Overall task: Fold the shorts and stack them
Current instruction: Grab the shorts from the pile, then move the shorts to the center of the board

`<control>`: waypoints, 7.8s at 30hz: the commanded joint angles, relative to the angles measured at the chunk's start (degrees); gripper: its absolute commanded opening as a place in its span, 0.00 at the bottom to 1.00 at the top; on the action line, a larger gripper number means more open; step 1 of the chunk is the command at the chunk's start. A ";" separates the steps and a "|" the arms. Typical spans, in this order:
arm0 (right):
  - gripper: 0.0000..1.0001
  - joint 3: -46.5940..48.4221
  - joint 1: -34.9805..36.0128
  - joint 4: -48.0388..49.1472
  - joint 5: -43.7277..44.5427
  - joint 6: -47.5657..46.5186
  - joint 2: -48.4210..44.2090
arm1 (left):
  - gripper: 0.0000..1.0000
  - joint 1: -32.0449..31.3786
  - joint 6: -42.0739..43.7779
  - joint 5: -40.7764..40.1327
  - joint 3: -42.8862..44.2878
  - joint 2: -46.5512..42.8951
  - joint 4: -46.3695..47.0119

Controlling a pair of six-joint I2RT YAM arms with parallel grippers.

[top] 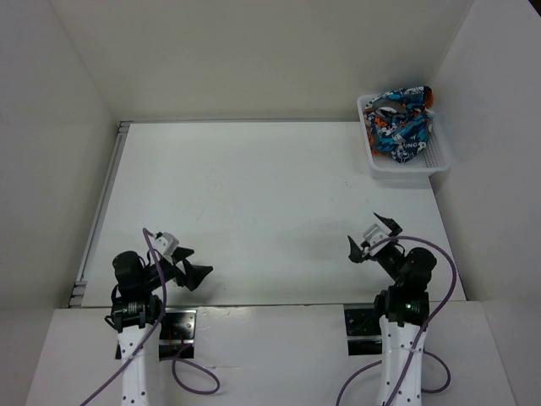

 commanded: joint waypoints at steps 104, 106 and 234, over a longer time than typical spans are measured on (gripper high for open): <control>0.00 96.18 13.04 14.57 45.58 34.52 73.28 | 1.00 -17.97 0.23 -39.71 72.88 76.38 6.52; 0.00 98.36 13.04 17.82 41.55 33.90 71.60 | 1.00 -17.97 0.23 -39.71 71.74 73.49 6.52; 0.00 84.75 47.23 -3.97 6.04 20.50 83.91 | 0.00 -8.66 0.23 -31.01 90.28 103.91 -11.58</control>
